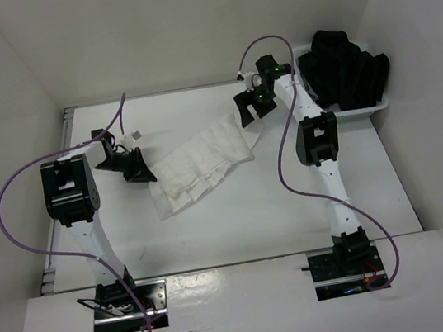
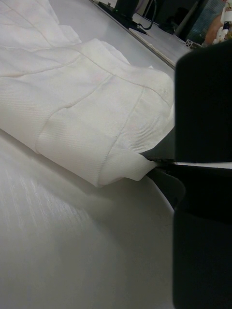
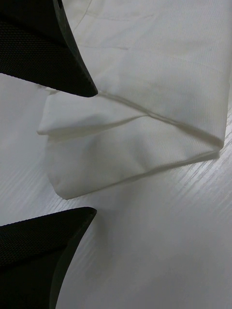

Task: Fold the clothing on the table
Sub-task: Fold the skirt

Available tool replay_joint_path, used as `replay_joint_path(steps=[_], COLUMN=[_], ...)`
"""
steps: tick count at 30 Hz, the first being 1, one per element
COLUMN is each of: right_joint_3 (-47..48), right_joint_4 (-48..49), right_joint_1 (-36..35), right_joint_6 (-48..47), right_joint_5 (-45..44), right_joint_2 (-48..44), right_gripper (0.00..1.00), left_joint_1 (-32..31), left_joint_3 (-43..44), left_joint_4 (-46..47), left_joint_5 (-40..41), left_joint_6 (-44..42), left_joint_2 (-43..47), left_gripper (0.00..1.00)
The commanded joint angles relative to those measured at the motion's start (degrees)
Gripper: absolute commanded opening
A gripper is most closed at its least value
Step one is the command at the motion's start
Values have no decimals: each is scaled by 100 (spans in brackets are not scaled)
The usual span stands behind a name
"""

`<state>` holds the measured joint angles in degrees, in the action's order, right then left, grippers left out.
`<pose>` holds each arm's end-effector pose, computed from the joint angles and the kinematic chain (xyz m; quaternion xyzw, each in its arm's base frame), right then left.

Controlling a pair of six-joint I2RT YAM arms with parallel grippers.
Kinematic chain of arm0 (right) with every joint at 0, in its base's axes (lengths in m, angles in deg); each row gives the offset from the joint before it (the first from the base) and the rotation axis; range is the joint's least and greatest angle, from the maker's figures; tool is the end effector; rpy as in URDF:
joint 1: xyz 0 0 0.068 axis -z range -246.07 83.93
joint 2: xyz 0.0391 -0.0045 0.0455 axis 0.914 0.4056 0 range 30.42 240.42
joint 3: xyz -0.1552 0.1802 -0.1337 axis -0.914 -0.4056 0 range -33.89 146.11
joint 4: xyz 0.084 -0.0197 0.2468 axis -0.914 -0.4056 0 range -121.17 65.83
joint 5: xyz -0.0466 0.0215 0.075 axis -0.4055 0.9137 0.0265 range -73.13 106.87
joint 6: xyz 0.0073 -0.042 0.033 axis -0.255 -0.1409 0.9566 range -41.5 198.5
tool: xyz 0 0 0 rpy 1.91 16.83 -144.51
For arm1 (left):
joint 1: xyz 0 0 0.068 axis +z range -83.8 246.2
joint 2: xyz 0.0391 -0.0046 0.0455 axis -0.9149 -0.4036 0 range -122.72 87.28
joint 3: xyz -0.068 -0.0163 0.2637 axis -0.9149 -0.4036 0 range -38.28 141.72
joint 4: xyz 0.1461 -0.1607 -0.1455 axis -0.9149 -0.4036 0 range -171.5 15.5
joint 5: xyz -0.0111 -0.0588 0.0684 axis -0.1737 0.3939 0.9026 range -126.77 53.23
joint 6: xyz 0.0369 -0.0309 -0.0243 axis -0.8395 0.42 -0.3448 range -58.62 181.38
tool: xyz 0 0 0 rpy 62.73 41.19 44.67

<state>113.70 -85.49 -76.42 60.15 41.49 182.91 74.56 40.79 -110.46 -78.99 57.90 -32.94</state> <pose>0.5347 0.1128 0.1771 -0.2795 0.9153 0.1941 0.2154 0.3984 0.0345 0.1278 0.0009 0.9279 -0.3452 0.1411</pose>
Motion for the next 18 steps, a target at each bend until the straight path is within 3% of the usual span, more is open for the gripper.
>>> replay_joint_path(steps=[1, 8, 18], right_joint_3=[323, 1666, 1273], right_joint_4=[-327, -1312, -1312], right_joint_1=[7, -55, -283], right_joint_6=[-125, -302, -362], right_joint_5=[192, 702, 895], right_joint_2=[211, 1080, 959], right_gripper=[99, 99, 98], left_joint_1=[-10, -10, -10], left_joint_3=[-76, -76, -128], left_joint_4=[-104, -104, -104], left_joint_5=[275, 275, 223], left_joint_6=[-284, -284, -284], left_joint_2=[140, 140, 192], left_gripper=[0, 0, 0])
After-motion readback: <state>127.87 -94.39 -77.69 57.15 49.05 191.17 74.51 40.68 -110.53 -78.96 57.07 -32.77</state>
